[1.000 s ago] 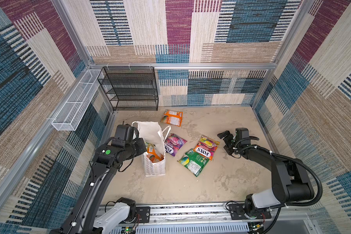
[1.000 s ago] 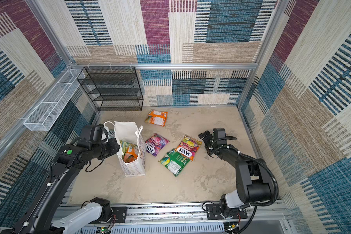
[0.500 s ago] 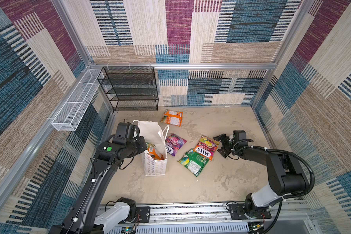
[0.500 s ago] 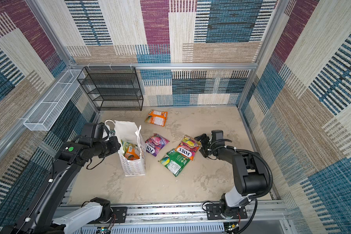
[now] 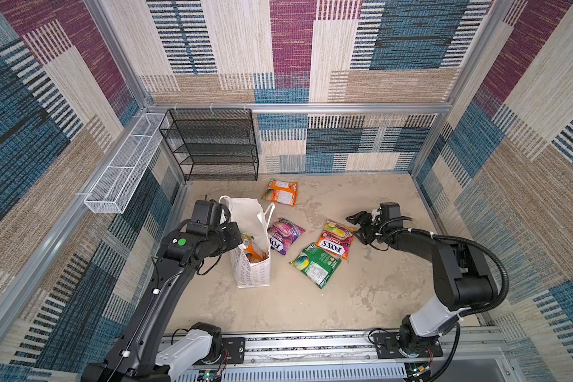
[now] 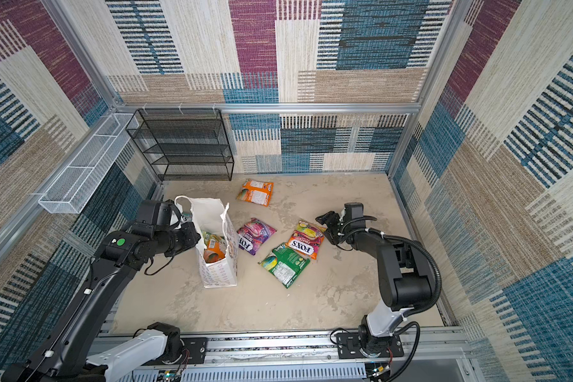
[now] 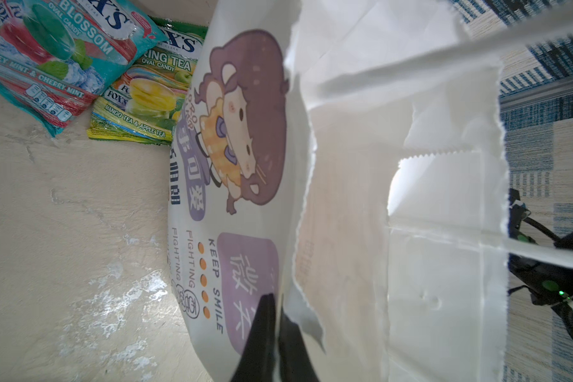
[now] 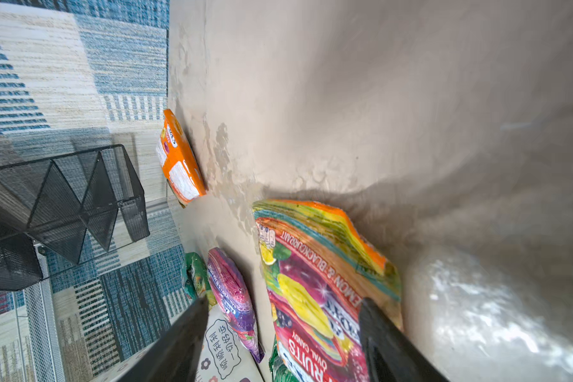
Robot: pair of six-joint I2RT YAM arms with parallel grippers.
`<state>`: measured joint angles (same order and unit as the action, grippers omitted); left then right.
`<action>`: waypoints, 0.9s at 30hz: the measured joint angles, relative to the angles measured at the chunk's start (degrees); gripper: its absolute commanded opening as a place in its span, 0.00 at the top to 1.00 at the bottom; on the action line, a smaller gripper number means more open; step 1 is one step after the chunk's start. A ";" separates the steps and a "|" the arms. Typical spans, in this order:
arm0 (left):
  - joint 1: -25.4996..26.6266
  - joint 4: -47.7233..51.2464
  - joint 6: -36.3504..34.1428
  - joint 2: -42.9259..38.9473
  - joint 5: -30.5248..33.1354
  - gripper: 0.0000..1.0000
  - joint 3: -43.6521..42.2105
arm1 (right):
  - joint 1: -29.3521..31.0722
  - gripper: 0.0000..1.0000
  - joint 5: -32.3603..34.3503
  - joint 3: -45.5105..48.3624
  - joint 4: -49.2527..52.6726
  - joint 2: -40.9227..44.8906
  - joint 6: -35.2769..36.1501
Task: Place the snacks into the paper bag
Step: 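Lower the right gripper onto the multicolour Fox's fruits packet and grasp it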
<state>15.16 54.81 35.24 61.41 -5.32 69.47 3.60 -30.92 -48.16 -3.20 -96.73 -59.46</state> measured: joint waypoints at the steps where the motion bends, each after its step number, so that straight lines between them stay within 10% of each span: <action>1: 0.00 -0.15 0.09 0.11 -0.04 1.00 0.00 | -0.33 0.30 -0.46 -0.46 0.48 -0.85 0.24; 14: 0.00 -1.95 0.42 1.36 -1.05 1.00 -0.07 | -1.88 0.19 5.40 -2.43 10.51 4.96 6.34; 27: 0.00 -1.49 -0.22 2.23 -1.09 1.00 2.25 | -0.74 0.20 1.36 4.94 -1.09 0.87 -1.18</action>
<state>15.16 53.32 35.03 63.64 -6.42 71.72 2.85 -29.56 -43.22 -4.29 -95.85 -60.64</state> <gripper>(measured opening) 0.069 0.809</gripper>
